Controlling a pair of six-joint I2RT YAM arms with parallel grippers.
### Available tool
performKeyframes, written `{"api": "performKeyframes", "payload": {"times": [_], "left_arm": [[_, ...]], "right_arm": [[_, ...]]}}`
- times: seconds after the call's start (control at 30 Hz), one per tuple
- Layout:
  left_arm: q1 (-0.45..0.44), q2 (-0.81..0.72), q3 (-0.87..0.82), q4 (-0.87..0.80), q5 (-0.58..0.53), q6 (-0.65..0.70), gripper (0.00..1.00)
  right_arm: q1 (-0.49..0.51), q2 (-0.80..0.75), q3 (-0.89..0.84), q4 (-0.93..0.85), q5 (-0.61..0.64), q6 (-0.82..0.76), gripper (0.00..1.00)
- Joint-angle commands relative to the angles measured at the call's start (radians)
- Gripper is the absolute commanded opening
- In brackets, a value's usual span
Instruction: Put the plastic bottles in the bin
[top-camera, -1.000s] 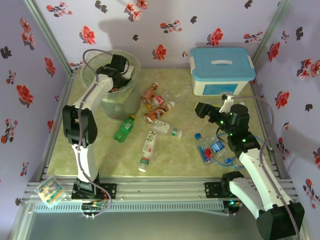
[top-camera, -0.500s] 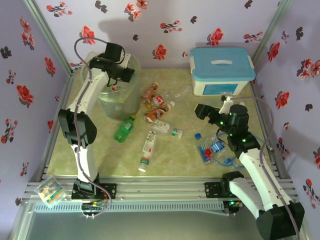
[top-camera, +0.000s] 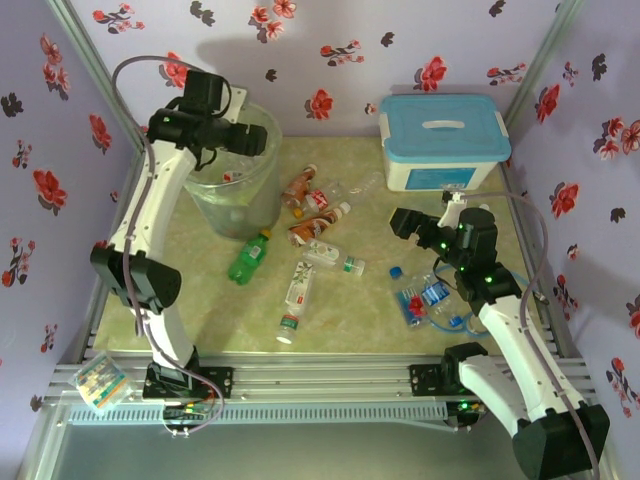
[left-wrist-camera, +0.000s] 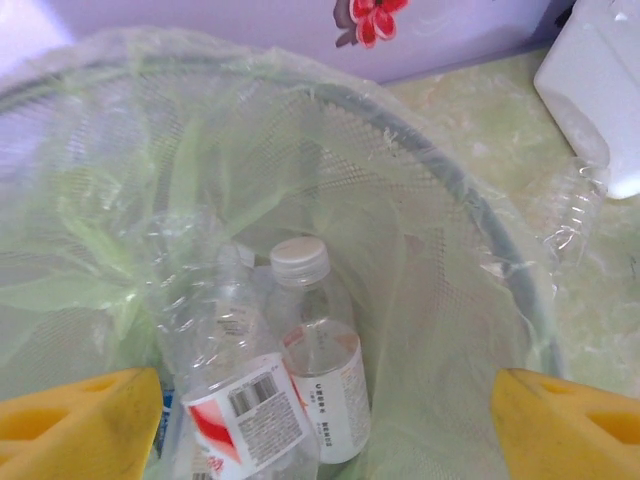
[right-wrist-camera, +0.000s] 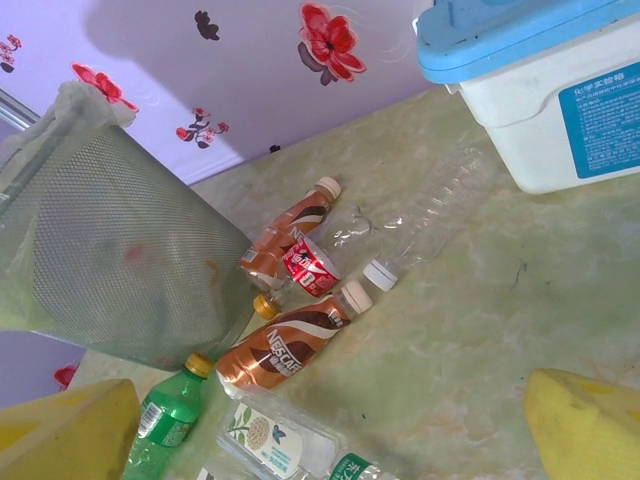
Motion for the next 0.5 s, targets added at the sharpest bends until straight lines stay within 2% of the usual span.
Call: {"api": "performKeyframes", "payload": {"times": [0.0,0.07,0.17,0.33,0.47], "left_arm": [[-0.011,-0.084,0.032,-0.027,-0.053,0.035,0.94],[-0.025,-0.122,0.028,-0.025,-0.091,0.041,0.99],[-0.071,-0.198,0.001,-0.026,-0.150,0.044,1.00],[-0.242,-0.308,-0.113,-0.079,-0.289,0.009,1.00],[-0.367,-0.396,-0.309,-0.061,-0.303,-0.116,1.00]], "right_arm": [[-0.009,0.008,0.033,-0.005,0.022,-0.024,0.99],[-0.009,0.014,0.034,-0.008,0.028,-0.023,0.99],[-0.010,0.031,0.044,-0.022,0.048,-0.023,0.99],[-0.012,0.068,0.054,-0.026,0.084,-0.015,0.99],[-0.018,0.105,0.069,-0.037,0.114,-0.015,0.99]]}}
